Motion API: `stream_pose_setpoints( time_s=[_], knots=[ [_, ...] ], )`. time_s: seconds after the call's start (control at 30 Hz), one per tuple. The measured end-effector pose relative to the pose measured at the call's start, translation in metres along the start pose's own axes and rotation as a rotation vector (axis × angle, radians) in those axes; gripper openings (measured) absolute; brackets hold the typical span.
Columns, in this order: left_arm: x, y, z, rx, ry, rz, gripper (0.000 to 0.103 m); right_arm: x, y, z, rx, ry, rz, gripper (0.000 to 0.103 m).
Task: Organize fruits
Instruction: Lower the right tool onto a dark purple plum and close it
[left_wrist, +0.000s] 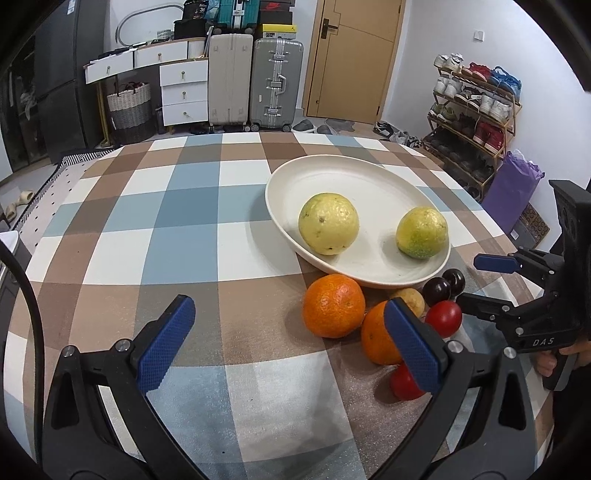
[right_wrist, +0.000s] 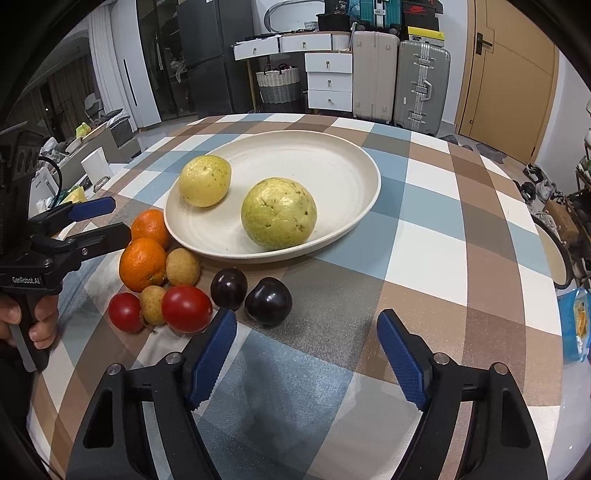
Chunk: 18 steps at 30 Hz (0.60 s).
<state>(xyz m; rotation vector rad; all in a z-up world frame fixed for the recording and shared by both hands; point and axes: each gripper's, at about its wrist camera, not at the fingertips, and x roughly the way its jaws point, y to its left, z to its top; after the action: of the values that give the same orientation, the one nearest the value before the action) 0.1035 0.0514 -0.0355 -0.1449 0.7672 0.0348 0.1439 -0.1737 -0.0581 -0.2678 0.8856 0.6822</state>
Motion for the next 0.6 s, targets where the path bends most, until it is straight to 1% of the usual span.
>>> stream_pose_setpoints(
  time_s=[0.17, 0.27, 0.33, 0.5, 0.6],
  knots=[
    [-0.001, 0.005, 0.001, -0.013, -0.008, 0.007, 0.102, 0.002, 0.000, 0.000, 0.001, 0.009, -0.002, 0.079],
    [-0.001, 0.008, 0.001, -0.023, -0.008, 0.016, 0.102, 0.003, 0.001, 0.001, -0.006, 0.013, -0.002, 0.074],
    [-0.001, 0.008, 0.001, -0.020, -0.010, 0.020, 0.102, 0.005, 0.003, 0.001, -0.014, 0.017, 0.000, 0.074],
    [0.003, 0.008, 0.000, -0.031, 0.008, 0.003, 0.102, 0.008, 0.010, 0.003, -0.049, 0.018, -0.014, 0.065],
    [0.003, 0.008, 0.000, -0.033, 0.002, 0.001, 0.102, 0.008, 0.012, 0.004, -0.057, 0.018, -0.012, 0.062]
  ],
)
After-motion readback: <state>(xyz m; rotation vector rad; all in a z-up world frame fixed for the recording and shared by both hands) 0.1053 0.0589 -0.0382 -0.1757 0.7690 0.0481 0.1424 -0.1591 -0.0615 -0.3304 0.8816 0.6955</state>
